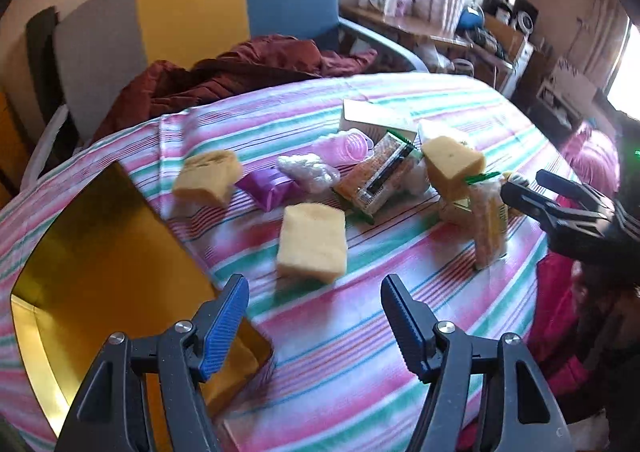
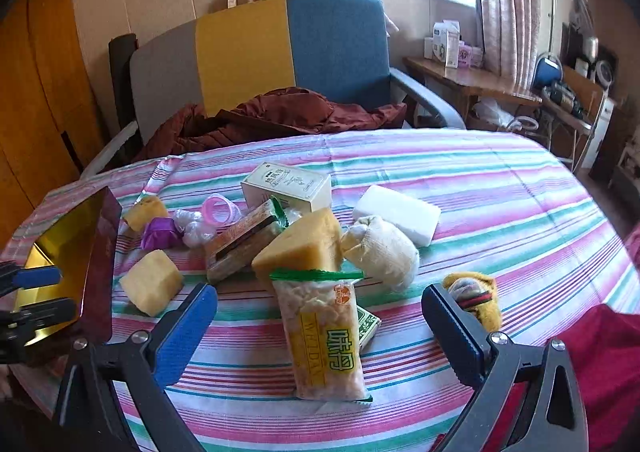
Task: Organize objects
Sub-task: 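Grasp the yellow sponge with the left tool while the right tool grasps the snack bag, then carry the sponge and snack bag over the gold tray with both tools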
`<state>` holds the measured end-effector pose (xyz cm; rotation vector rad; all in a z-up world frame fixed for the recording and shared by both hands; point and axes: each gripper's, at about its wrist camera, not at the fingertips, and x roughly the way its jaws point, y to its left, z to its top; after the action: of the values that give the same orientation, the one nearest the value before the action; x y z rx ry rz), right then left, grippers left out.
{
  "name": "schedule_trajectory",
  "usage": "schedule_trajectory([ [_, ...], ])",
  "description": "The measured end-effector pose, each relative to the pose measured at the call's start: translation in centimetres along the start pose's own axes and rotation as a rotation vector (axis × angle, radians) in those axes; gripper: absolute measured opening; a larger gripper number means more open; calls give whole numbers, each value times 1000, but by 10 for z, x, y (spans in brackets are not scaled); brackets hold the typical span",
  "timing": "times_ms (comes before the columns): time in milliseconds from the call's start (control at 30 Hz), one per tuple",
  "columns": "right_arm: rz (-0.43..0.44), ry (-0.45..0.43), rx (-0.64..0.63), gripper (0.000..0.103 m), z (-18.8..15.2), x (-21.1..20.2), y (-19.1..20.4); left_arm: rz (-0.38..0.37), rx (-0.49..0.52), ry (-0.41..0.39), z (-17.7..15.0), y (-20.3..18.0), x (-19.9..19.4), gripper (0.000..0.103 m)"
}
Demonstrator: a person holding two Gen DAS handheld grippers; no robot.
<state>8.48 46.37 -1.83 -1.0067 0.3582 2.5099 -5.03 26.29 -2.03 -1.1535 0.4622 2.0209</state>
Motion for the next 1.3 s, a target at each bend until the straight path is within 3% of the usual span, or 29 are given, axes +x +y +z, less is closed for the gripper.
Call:
schedule_trajectory([
  [233, 8, 45, 18, 103, -1, 10, -5, 16, 60, 90, 20, -6, 51, 69],
  [567, 18, 128, 58, 103, -8, 26, -10, 29, 33, 176, 27, 6, 96, 69],
  [667, -4, 143, 50, 102, -10, 31, -9, 12, 32, 190, 27, 5, 104, 60],
  [767, -25, 158, 32, 94, -13, 35, -6, 13, 31, 180, 23, 3, 106, 55],
  [800, -39, 164, 21, 86, -14, 37, -5, 15, 33, 165, 21, 3, 104, 54],
  [900, -57, 200, -14, 45, -18, 44, -1, 12, 15, 124, 18, 3, 94, 53],
  [1167, -53, 179, -65, 44, -17, 37, 8, -44, -79, -2, 9, 0, 43, 53],
  [1300, -31, 126, -130, 44, -15, 22, 23, -58, -127, -44, -1, 1, 18, 53],
])
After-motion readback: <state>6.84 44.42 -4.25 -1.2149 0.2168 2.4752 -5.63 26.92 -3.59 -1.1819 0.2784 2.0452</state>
